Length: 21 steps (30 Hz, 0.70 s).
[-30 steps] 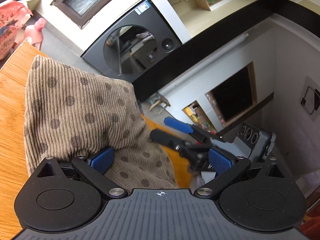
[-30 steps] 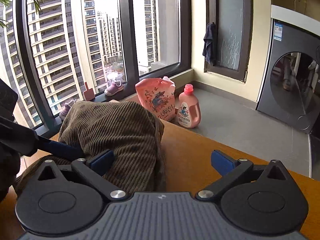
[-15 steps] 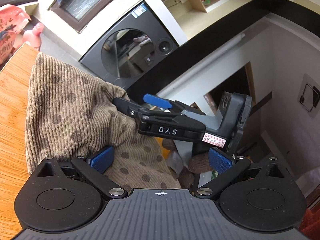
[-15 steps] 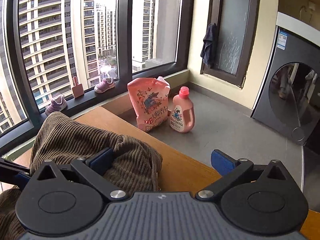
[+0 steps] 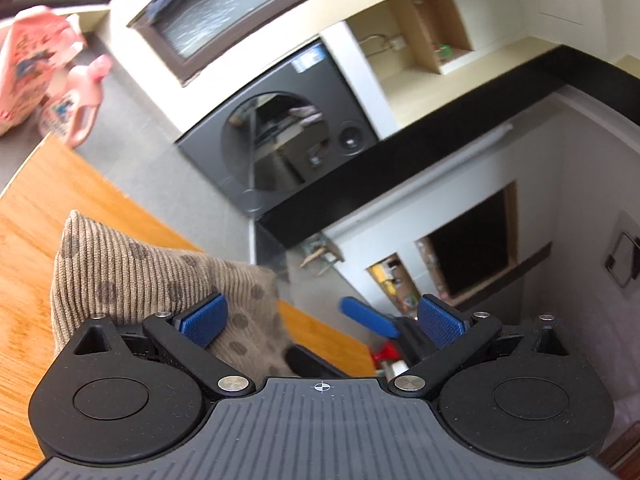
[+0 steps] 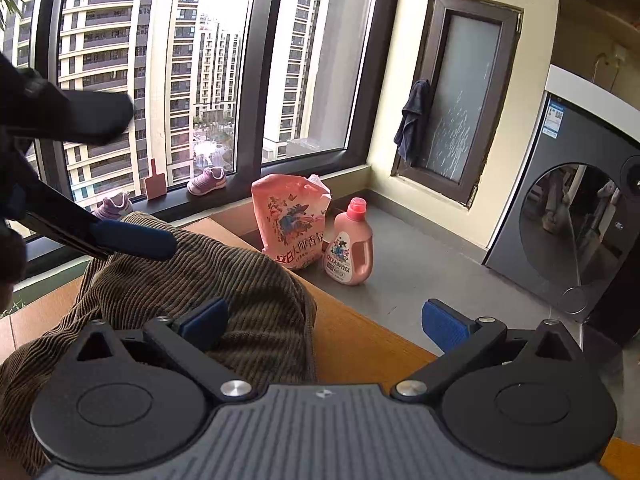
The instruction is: Fold clothes
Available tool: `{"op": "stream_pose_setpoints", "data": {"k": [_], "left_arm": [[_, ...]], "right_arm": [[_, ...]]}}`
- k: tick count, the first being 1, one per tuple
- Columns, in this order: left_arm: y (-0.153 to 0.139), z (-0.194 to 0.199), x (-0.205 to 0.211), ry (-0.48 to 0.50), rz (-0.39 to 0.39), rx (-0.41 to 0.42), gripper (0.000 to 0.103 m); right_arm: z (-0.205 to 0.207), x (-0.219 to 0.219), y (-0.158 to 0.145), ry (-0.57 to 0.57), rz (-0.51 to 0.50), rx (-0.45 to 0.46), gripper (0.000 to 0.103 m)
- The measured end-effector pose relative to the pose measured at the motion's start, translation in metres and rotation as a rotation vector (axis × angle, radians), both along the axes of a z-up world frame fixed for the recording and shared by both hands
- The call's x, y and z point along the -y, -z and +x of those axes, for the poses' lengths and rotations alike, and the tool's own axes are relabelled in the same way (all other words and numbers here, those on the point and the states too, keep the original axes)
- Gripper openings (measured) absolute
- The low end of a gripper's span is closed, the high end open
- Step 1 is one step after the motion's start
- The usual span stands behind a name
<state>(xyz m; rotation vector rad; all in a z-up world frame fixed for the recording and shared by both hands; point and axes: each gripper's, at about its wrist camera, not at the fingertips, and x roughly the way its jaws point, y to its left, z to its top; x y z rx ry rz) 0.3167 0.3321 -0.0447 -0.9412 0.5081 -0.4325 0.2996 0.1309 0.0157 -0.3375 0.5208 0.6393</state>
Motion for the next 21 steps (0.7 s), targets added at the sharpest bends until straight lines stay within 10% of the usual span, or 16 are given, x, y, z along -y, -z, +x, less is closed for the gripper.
{"op": "stream_pose_setpoints", "data": {"k": [6, 16, 21], "left_arm": [[0.001, -0.004, 0.000, -0.065, 0.025, -0.016, 0.103], [-0.048, -0.189, 0.102, -0.486, 0.623, -0.143, 0.103], [-0.036, -0.233, 0.161, -0.437, 0.725, -0.225, 0.103]], "right_arm": [[-0.016, 0.018, 0.000, -0.010, 0.003, -0.007, 0.103], [-0.129, 0.078, 0.009, 0.043, 0.209, -0.086, 0.103], [-0.185, 0.101, 0.029, 0.060, 0.236, -0.146, 0.103]]}}
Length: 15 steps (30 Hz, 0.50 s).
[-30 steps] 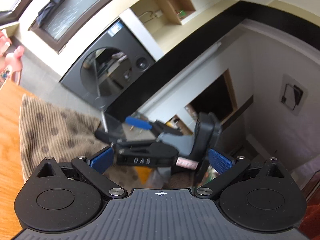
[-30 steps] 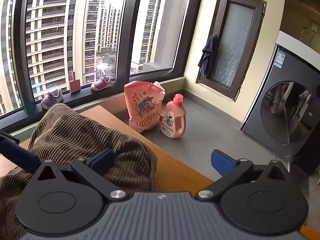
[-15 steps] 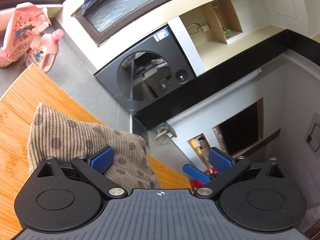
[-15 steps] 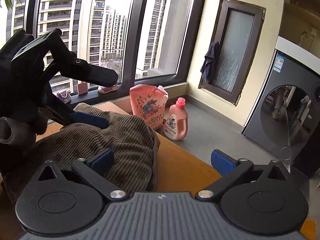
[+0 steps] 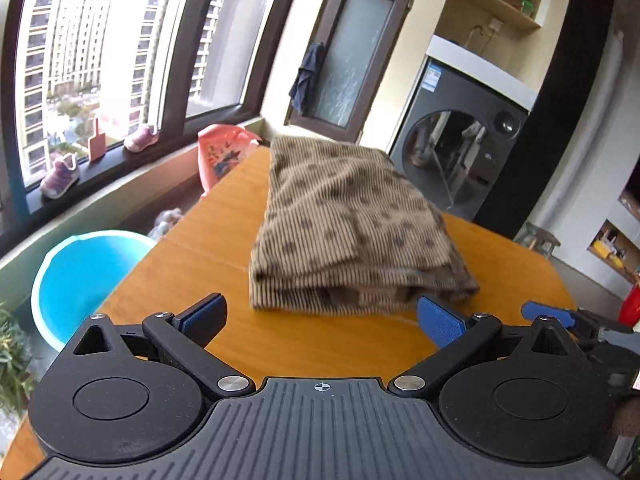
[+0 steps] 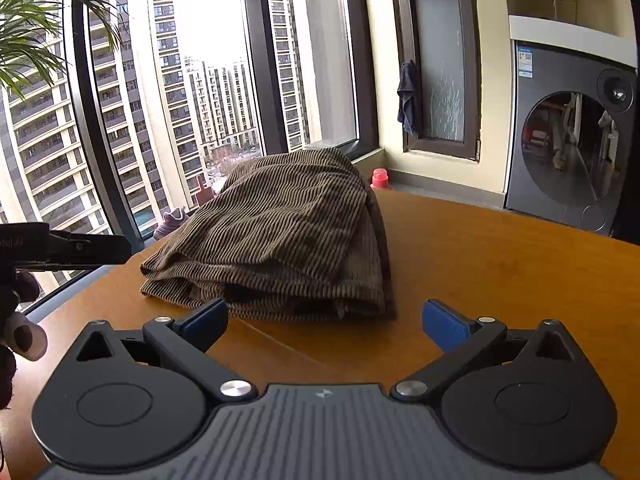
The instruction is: Fold clothes
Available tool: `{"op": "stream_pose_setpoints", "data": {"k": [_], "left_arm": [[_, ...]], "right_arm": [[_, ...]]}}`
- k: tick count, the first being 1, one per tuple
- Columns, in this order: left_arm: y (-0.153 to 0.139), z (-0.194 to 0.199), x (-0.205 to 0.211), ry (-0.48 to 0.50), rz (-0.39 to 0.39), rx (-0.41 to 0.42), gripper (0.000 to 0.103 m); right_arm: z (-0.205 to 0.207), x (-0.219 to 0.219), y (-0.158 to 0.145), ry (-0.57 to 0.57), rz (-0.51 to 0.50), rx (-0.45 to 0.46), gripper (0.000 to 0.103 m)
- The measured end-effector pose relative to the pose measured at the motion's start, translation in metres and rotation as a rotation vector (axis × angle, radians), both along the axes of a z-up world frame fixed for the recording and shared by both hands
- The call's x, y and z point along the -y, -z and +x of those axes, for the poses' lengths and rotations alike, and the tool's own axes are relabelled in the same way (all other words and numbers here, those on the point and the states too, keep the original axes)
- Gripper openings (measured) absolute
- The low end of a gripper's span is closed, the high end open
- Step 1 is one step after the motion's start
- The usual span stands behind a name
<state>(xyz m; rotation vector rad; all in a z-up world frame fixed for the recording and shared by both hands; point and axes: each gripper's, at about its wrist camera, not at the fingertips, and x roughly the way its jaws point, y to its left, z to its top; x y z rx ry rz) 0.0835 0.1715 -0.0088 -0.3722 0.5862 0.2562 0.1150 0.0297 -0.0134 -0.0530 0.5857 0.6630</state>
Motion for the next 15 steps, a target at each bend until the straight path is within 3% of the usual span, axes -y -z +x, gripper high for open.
{"op": "stream_pose_setpoints", "data": {"k": [3, 7, 10, 15], "left_arm": [[0.016, 0.001, 0.024, -0.023, 0.036, -0.116, 0.103], [0.027, -0.004, 0.040, -0.045, 0.154, -0.173, 0.103], [0.031, 0.001, 0.044, -0.068, 0.213, -0.201, 0.103], [0.032, 0.000, 0.042, -0.087, 0.212, -0.191, 0.103]], "right_arm": [[-0.015, 0.006, 0.007, 0.023, -0.034, 0.000, 0.103], [-0.018, 0.013, 0.011, 0.060, -0.076, -0.019, 0.103], [-0.010, 0.014, 0.017, 0.079, -0.088, -0.079, 0.103], [-0.010, 0.002, 0.022, 0.080, -0.150, -0.076, 0.103]]}}
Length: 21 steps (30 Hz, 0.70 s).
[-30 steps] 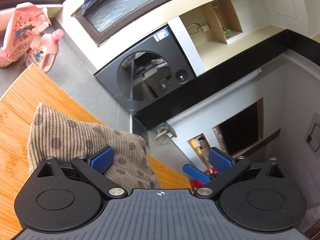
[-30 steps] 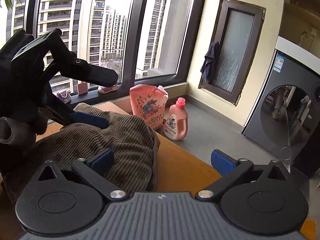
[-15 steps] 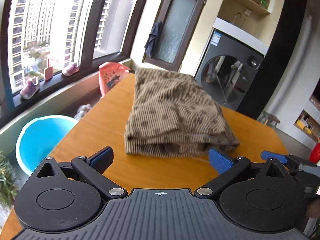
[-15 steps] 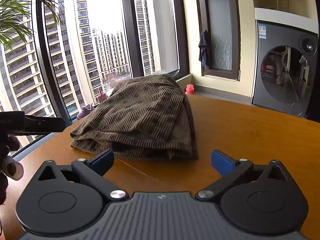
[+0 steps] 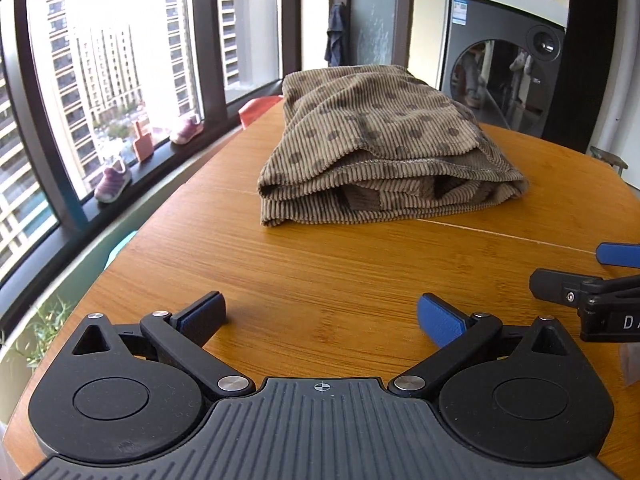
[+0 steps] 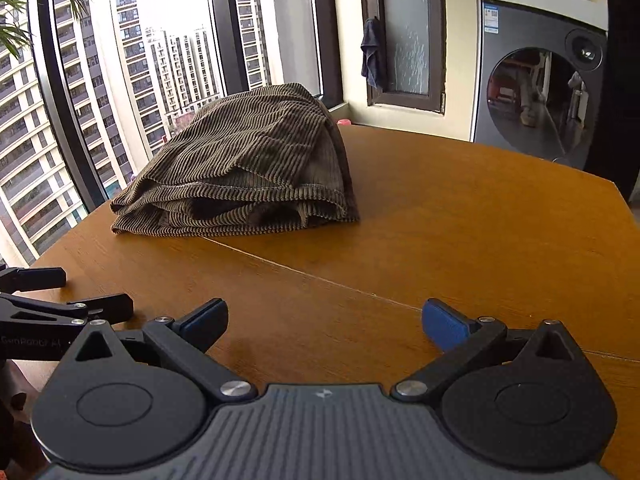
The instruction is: Fold clothes
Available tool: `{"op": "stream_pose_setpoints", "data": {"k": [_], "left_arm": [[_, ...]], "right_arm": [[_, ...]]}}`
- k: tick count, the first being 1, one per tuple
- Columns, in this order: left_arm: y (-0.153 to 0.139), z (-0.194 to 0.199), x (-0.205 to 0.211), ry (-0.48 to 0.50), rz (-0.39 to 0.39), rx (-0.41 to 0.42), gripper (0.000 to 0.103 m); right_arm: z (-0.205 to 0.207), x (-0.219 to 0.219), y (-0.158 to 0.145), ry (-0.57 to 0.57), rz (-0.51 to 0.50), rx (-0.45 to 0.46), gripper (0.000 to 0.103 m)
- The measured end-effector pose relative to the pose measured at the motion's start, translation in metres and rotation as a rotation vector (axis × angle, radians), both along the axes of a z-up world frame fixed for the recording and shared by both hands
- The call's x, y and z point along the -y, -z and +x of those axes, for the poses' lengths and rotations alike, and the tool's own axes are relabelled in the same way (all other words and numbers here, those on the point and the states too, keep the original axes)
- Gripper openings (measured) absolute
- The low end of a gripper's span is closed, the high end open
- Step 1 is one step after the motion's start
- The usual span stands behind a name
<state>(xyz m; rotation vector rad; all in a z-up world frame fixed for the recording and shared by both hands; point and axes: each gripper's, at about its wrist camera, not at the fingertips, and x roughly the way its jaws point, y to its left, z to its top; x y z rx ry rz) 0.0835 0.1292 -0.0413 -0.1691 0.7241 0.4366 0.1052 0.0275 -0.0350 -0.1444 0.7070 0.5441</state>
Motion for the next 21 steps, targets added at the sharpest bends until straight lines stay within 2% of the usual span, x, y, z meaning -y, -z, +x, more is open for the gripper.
{"op": "stream_pose_setpoints", "data": {"k": [2, 21], "left_arm": [[-0.0001, 0.0006, -0.0003, -0.006, 0.002, 0.002, 0.103], [-0.0012, 0.0050, 0.0018, -0.024, 0.006, 0.007, 0.103]], "right_arm": [[-0.0031, -0.0068, 0.0016, -0.013, -0.049, 0.017, 0.103], [-0.0030, 0.0004, 0.0003, -0.030, -0.033, 0.015, 0.103]]}}
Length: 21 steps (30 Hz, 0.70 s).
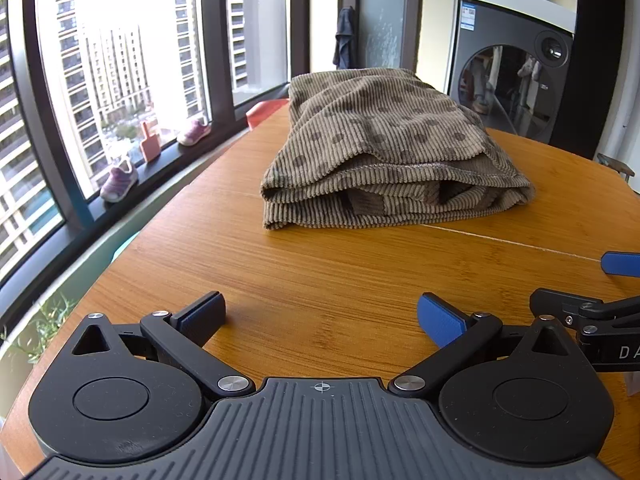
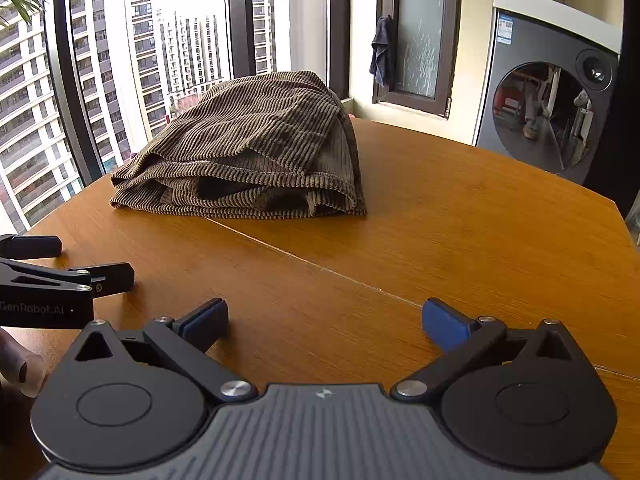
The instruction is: Fold clothes
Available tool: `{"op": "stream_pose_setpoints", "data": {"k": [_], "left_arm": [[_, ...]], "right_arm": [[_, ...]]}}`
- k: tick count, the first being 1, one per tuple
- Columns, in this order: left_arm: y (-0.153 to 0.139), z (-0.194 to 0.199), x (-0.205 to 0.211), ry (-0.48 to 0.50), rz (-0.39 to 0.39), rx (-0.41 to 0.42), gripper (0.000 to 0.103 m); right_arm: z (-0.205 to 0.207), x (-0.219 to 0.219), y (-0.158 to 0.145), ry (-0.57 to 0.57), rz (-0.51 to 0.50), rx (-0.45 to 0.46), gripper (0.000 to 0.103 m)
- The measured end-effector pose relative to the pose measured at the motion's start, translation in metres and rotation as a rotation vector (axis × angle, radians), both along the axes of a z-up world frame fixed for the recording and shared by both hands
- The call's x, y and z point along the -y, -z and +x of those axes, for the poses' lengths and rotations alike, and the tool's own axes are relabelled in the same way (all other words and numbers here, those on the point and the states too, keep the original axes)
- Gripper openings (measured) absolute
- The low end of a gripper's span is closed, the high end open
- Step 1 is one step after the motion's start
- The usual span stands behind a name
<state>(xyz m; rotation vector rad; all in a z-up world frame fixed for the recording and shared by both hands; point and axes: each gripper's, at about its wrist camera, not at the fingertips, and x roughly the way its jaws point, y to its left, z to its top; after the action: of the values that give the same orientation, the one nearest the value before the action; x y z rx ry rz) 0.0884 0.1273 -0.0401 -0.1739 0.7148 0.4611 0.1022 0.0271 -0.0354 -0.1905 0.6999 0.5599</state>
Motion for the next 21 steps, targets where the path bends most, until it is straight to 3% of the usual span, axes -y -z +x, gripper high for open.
{"op": "stream_pose_setpoints", "data": {"k": [21], "left_arm": [[0.0006, 0.0006, 0.0001, 0.000, -0.001, 0.001, 0.103]], "right_arm": [[-0.0004, -0.0003, -0.0001, 0.000, 0.000, 0.001, 0.103]]}}
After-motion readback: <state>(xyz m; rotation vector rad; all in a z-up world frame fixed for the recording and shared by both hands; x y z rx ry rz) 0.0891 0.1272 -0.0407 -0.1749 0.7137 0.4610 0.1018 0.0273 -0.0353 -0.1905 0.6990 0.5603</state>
